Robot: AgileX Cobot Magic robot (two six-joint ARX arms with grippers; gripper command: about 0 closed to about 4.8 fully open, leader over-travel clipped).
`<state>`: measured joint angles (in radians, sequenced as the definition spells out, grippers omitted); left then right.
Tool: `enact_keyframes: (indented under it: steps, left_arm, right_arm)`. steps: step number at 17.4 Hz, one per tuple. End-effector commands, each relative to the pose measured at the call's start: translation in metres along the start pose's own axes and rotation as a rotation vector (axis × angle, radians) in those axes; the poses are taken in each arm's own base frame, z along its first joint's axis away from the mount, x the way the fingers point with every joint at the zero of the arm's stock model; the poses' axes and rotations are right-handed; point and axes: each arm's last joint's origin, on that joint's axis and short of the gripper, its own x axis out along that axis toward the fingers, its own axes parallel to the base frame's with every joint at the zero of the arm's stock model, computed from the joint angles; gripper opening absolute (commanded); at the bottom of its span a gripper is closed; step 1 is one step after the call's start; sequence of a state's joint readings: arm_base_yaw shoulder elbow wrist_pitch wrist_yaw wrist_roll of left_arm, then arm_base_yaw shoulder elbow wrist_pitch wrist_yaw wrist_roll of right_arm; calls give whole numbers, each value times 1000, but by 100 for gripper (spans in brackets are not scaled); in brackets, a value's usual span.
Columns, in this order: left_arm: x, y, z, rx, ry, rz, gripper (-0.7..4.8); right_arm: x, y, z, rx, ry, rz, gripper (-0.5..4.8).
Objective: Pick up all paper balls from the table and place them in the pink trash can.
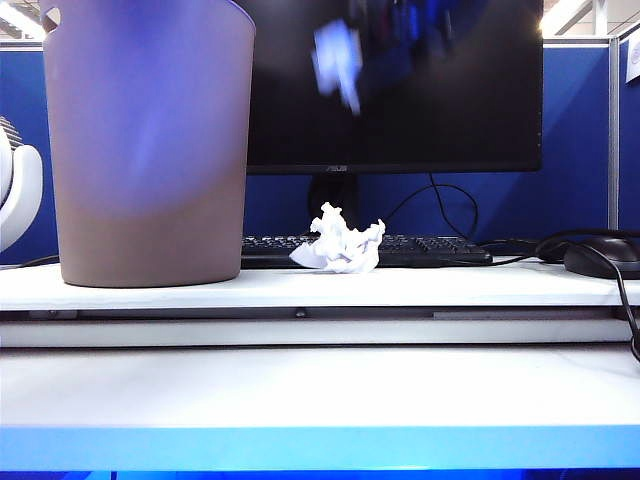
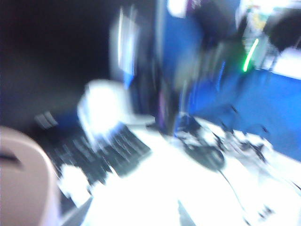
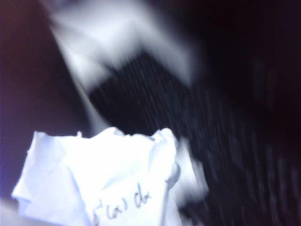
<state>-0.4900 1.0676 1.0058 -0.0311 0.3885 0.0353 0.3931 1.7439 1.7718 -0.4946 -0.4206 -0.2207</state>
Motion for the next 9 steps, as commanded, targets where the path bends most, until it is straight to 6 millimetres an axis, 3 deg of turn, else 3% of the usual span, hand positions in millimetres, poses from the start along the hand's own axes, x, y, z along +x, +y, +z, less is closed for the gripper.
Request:
enact_keyframes:
  steps: [1,2,3,6,7,9]
  left_arm:
    - [-1,-1,-9,-46,97,-23,215]
    - [-2,-2,-13,-66,139,-33,215]
    - [-2,-4,-16,-95,162,-93,215]
    - [-2,-7,-15,-136,152,-202,215]
    - [-2,-7,-17,-144,168,-203,215]
    - [-3,-8,-19,-157,192,-203,215]
  right_arm:
    - [-27,11,38,11,-278,184,-1]
    - [-33,15,53,26,-336,315,-1]
    - [-26,25,64,-1,-371,437,-1]
    - [5,46,69,9,-353,487,-1]
    - [17,50,65,18,-334,501,48]
    - [35,50,57,97,-288,469,409]
